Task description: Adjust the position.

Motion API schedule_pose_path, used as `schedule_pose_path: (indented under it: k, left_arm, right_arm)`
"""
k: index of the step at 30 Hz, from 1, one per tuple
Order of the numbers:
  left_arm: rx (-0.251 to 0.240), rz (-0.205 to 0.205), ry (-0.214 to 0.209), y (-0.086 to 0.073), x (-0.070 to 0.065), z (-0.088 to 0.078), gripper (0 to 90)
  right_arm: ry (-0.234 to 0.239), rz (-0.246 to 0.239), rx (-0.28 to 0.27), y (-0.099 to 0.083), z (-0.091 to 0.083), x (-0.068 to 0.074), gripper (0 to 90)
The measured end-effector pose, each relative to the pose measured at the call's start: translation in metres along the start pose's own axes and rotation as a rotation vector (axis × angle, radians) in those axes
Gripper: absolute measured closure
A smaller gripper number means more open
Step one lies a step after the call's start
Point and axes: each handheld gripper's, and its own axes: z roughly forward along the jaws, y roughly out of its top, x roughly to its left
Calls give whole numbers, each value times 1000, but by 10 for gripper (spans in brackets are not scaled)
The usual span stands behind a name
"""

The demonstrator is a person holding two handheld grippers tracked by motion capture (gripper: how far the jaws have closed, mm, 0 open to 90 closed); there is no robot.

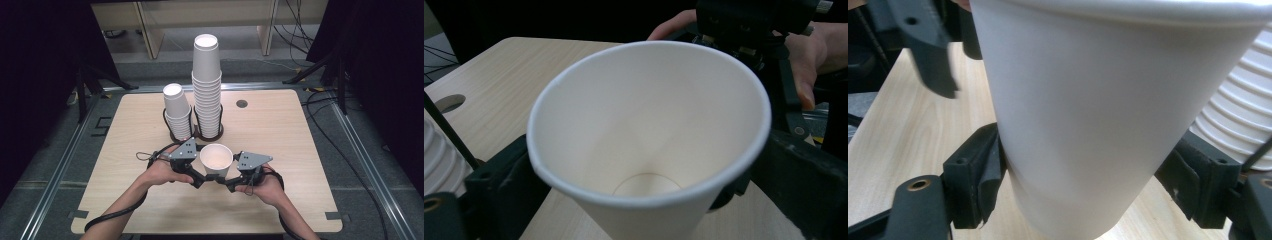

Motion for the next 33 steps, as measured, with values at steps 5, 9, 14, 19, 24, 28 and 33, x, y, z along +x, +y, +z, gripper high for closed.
schedule_pose_path:
  k: [5,9,14,19,24,28,33]
  left_arm:
    - [-9,-6,27,-2,1,-4,0]
    - [-36,-35,42,-4,-1,-7,0]
    - [-47,-21,80,-8,1,-15,0]
    - [-77,-39,131,-19,1,-29,0]
    - [-83,-88,172,-31,3,-43,0]
    - [-119,-104,201,-39,8,-48,0]
    - [-127,-131,238,-46,6,-56,0]
  right_arm:
    - [-22,21,-3,0,-6,-2,238]
    - [-58,40,-12,-1,-10,-7,238]
    - [-102,43,-22,-2,-16,-13,238]
    - [-133,83,-46,-3,-22,-18,238]
    - [-183,108,-40,-7,-32,-27,238]
    - [-230,121,-42,-8,-39,-32,238]
    - [-256,122,-58,-7,-48,-39,237]
